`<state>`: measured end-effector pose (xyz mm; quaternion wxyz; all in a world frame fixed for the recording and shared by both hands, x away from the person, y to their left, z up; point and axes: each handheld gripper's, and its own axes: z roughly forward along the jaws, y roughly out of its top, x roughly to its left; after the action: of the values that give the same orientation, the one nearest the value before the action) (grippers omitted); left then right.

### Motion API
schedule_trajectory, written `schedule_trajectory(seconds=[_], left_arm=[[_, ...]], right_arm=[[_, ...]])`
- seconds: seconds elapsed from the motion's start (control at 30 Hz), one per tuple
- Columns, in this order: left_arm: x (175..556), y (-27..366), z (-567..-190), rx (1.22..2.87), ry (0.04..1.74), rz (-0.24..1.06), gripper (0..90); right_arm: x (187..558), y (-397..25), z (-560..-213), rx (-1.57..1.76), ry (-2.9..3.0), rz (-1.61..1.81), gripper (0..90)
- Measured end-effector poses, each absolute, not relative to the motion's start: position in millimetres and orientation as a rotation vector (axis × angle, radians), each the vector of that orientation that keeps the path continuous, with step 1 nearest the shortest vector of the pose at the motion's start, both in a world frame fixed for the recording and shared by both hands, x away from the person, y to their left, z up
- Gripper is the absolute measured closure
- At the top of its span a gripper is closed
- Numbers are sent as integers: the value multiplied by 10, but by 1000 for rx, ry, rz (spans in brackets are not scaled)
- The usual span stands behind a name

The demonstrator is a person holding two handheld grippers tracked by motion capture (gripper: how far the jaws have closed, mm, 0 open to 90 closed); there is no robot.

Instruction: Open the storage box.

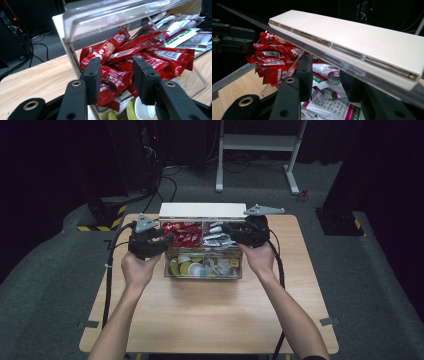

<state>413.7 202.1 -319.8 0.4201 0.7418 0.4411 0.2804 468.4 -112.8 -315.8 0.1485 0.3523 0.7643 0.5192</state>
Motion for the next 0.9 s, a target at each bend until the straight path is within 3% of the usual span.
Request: schedule_trajectory(seconds=[0.9], left_arm=[[4244, 2013, -3247, 1905, 1114, 708, 782]], right_arm=[[4686, -1123, -3172, 1024, 2184, 1489, 637]])
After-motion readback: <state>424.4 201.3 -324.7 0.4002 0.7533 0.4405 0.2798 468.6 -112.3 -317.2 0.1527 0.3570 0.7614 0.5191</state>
